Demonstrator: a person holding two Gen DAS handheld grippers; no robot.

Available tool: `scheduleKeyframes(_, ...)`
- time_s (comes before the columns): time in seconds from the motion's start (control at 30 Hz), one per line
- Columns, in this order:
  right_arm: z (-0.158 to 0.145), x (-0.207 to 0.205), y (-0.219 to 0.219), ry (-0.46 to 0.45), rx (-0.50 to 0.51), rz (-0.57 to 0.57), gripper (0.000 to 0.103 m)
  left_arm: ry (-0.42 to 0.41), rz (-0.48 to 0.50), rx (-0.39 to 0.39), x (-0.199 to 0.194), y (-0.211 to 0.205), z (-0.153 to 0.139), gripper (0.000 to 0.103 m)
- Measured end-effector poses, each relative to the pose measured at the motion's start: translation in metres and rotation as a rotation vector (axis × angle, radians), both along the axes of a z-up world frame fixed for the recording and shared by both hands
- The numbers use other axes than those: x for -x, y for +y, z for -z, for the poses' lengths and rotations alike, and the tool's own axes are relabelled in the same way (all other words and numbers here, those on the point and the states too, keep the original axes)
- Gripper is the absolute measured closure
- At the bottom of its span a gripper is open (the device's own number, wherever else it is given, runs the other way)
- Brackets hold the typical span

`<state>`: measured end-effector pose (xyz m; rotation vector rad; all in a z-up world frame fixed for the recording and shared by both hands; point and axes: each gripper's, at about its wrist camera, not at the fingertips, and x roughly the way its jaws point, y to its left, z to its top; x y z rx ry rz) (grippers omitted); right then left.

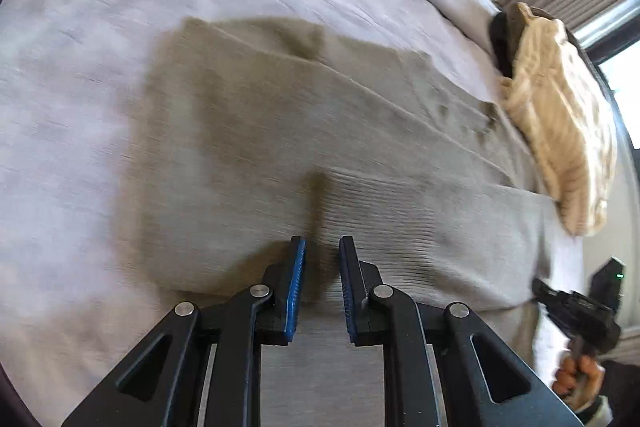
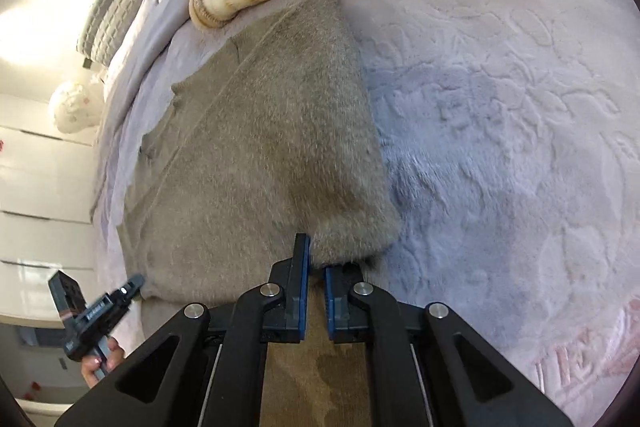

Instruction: Fold small clothes

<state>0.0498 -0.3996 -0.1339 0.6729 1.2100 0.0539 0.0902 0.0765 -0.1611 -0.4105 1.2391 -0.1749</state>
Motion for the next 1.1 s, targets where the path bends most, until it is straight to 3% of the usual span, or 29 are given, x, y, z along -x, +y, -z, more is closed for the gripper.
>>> scheduleKeyframes(0.13, -0.029, 0.013, 0.012, -0.071, 0.112, -0.070, 0.083, -0.001, -0.015, -0.054, 0.001, 0.016, -0.009, 0.084)
scheduleKeyframes(0.17, -0.037, 0.017, 0.008, -0.091, 0.125, -0.073, 0.070, -0.007, -0.014, -0.060, 0.001, 0.017, -0.012, 0.084)
scheduleKeyframes(0.2, -0.046, 0.017, 0.001, -0.123, 0.146, -0.065, 0.048, -0.012, -0.013, -0.059, 0.001, 0.018, -0.015, 0.084)
scheduleKeyframes(0.27, -0.051, 0.008, -0.010, -0.148, 0.153, -0.034, 0.039, -0.022, -0.007, -0.050, 0.001, 0.017, -0.017, 0.084)
scheduleKeyframes(0.47, -0.014, -0.051, -0.052, -0.099, -0.056, 0.117, 0.043, -0.032, 0.047, -0.050, -0.008, -0.022, -0.017, 0.084)
scheduleKeyframes(0.53, 0.003, -0.070, -0.051, -0.071, -0.150, 0.107, 0.057, -0.028, 0.057, -0.055, -0.011, -0.034, -0.014, 0.084)
scheduleKeyframes(0.57, 0.007, -0.076, -0.049, -0.056, -0.152, 0.094, 0.087, -0.022, 0.060, -0.059, -0.012, -0.039, -0.011, 0.084)
scheduleKeyframes(0.6, 0.007, -0.082, -0.043, -0.038, -0.119, 0.068, 0.094, -0.018, 0.062, -0.063, -0.013, -0.042, -0.009, 0.084)
scheduleKeyframes(0.73, -0.024, -0.079, -0.026, -0.123, 0.104, 0.005, 0.094, -0.026, 0.070, -0.084, -0.014, -0.049, -0.007, 0.084)
scheduleKeyframes(0.8, -0.021, -0.078, -0.032, -0.100, 0.162, 0.031, 0.095, -0.029, 0.079, -0.082, -0.019, -0.055, -0.006, 0.084)
scheduleKeyframes(0.93, 0.011, -0.072, -0.055, -0.034, 0.085, 0.115, 0.094, -0.042, 0.097, -0.115, -0.032, -0.062, 0.000, 0.084)
scheduleKeyframes(1.1, -0.008, -0.057, -0.049, -0.028, 0.141, 0.140, 0.094, -0.052, 0.083, -0.144, -0.038, -0.052, -0.008, 0.084)
